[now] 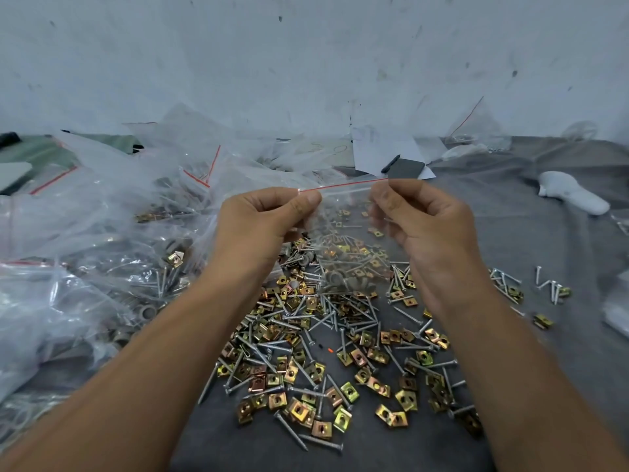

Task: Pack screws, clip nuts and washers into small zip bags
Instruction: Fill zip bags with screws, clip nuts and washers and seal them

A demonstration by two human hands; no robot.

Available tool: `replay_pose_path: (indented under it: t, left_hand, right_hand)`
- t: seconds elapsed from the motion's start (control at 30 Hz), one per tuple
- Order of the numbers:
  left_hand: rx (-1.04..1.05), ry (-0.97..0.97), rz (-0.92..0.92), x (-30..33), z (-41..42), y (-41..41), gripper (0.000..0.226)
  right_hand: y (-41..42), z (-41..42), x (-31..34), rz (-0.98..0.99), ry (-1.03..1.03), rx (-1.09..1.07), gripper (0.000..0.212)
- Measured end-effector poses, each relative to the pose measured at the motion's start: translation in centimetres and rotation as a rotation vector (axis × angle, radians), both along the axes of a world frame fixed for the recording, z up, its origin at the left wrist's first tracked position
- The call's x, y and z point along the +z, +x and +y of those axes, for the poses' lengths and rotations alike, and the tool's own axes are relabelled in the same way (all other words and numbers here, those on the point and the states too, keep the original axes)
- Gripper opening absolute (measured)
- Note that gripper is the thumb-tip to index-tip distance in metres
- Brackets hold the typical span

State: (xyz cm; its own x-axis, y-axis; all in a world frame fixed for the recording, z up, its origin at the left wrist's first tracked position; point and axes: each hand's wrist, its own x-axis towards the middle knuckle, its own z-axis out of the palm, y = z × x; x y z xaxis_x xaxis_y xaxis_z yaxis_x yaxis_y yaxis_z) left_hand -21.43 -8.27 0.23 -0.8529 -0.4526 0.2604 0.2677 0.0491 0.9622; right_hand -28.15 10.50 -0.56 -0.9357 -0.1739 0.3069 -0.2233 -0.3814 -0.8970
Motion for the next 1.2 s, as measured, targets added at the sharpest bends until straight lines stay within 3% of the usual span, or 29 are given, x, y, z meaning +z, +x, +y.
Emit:
replay_pose_path:
  t: [0.37,0.57,0.77,1.07,1.2]
  left_hand:
    - [-0.005,-0.023,0.009,0.2,-0.9,0.3,0.019]
    - [-0.003,-0.067,0.058,0.3,-0.7,0.3,0.007]
    - [-0.01,-0.052,0.082,0.3,0.0,0.0,0.008]
    - [-0.016,-0.048,0.048,0.3,0.3,0.2,0.008]
    - [-0.018,-0.057,0.066,0.5,0.3,0.4,0.006]
  right_hand:
    - [-0.3,0.2,0.0,-0.024,-0.043,-0.059,0.032]
    - [-0.5,0.3,0.2,0.005,-0.061,-0.09,0.033]
    - [-0.6,-0.1,-0.2,0.053,0.02,-0.141,0.003]
    - [-0.4,-0.1,0.1,0.041,-0.084,-0.033,0.016]
    - [0.0,-0.2,0.0,0.04,0.011,0.096,0.033]
